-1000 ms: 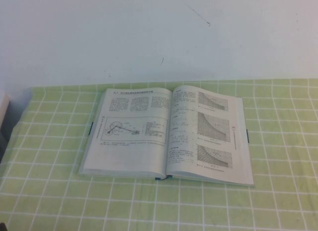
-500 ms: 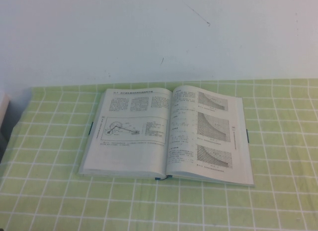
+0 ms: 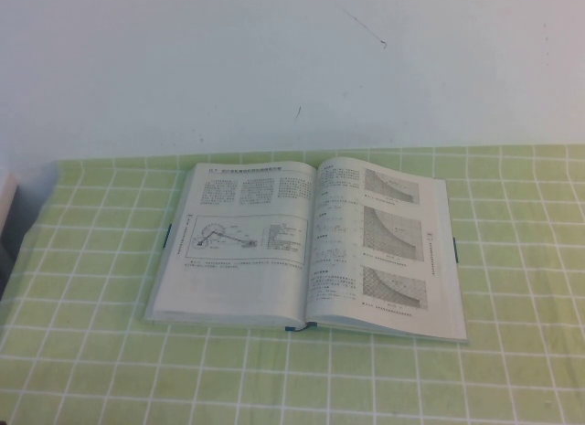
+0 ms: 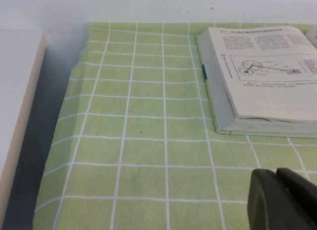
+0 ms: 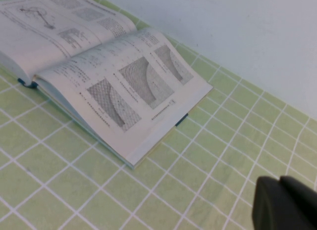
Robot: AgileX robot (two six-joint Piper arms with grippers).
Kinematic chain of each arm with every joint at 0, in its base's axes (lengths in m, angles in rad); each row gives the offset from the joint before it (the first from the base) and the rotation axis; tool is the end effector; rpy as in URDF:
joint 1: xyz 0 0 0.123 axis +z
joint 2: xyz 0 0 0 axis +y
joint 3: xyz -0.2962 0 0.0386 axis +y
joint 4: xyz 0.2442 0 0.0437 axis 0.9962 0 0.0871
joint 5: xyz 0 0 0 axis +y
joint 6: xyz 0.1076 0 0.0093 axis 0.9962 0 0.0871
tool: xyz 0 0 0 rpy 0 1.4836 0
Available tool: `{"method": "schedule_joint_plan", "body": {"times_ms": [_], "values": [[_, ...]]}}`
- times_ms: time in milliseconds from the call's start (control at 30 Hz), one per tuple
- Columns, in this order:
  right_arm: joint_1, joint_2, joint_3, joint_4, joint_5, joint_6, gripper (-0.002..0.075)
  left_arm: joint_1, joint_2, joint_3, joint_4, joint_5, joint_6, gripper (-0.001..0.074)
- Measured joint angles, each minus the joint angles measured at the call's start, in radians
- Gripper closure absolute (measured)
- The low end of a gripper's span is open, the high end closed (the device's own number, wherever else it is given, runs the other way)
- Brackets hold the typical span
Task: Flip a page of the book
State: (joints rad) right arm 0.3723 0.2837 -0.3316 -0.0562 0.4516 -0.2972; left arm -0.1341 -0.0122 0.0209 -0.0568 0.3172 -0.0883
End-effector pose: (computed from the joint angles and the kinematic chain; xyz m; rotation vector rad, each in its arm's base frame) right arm 0.0670 0.0233 0.2647 -0.6489 1.7715 -0.0064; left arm 0.0521 -0.0090 0.1740 0.0052 1.8141 -0.2124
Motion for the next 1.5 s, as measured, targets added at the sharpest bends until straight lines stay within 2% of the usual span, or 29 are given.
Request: {"method": "schedule_joint_plan", "body": {"times_ms": [567,667,833,1033,1200,1500], "values": [[-0.011,-0.003,0.014,-0.023,-0.03,0.0,0.0728,0.0,0.0,0.0,0.0,0.001,0.0,0.0738],[-0.069,-0.025,0.039,-0.036,-0.106,0.009,0.0728,0.0,0.0,0.0,0.0,0.001,0.0,0.0738],[-0.219,-0.091,0.125,-0.038,-0.253,0.076,0.0728,0.0,0.0,0.0,0.0,0.001,0.0,0.0738],[-0.363,-0.213,0.239,-0.021,-0.285,0.112,0.0728,0.0,0.0,0.0,0.0,0.001,0.0,0.0738],[-0.415,-0.291,0.317,0.011,-0.285,0.116,0.0728,0.0,0.0,0.0,0.0,0.001,0.0,0.0738],[-0.424,-0.295,0.36,0.026,-0.184,0.135,0.0728,0.0,0.0,-0.002,0.001,0.001,0.0,0.0738]]}}
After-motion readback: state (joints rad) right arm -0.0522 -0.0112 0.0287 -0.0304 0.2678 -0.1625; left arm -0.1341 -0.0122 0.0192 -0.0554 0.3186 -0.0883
